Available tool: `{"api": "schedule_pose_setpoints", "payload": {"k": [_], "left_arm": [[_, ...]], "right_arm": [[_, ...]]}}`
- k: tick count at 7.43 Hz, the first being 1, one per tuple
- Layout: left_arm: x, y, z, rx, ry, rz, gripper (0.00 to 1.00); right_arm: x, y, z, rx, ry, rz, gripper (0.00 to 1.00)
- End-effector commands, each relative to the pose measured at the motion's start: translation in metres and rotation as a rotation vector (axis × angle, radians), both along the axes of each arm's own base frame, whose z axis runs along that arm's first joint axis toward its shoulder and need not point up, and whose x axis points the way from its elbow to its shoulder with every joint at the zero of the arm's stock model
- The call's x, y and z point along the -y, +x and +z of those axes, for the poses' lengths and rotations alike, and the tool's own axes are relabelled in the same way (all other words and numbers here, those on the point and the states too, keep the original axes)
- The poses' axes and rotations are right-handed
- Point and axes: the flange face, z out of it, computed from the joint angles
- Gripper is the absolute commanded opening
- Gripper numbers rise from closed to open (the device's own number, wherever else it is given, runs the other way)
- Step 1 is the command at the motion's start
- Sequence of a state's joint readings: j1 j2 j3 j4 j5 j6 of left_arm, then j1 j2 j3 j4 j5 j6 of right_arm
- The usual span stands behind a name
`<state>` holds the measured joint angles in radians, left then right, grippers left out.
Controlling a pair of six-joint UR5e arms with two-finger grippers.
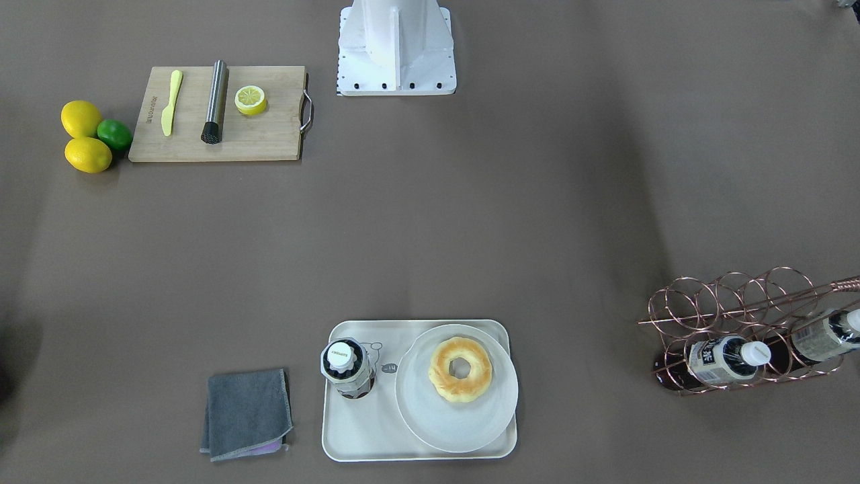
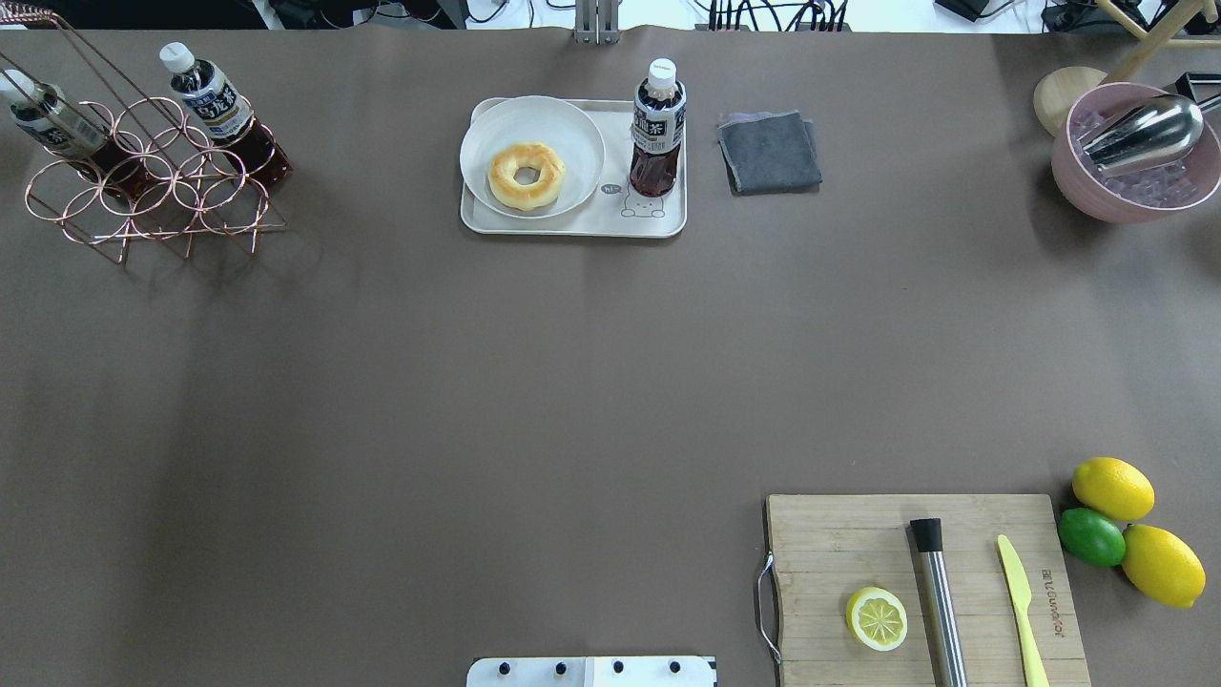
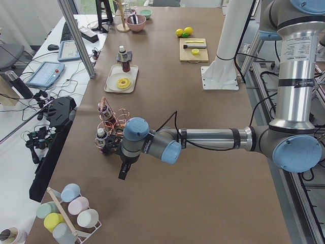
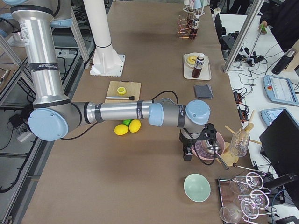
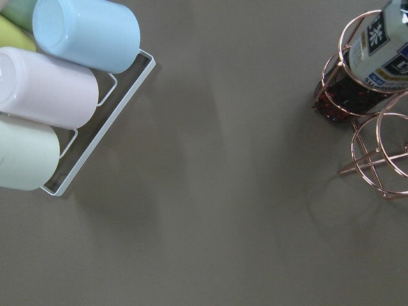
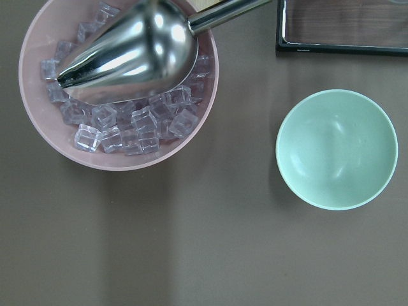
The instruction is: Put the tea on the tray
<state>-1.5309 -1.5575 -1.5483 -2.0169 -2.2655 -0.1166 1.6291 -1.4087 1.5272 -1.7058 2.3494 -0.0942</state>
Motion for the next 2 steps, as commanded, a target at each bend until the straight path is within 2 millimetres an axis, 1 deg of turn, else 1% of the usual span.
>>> {"api": "schedule_pose_setpoints", "payload": {"k": [1, 2], "left_arm": [[-0.0002, 0.0, -0.0009, 0.0, 0.001, 0.0, 0.98], [-0.0001, 0.0, -0.0011, 0.0, 0.003, 0.001, 0.98]], "right_arm": [[-0.0005, -0.0001, 0.0017, 0.001, -0.004, 0.0, 1.0], [0.0002, 0.0, 0.0008, 0.001, -0.002, 0.0, 1.0]]}}
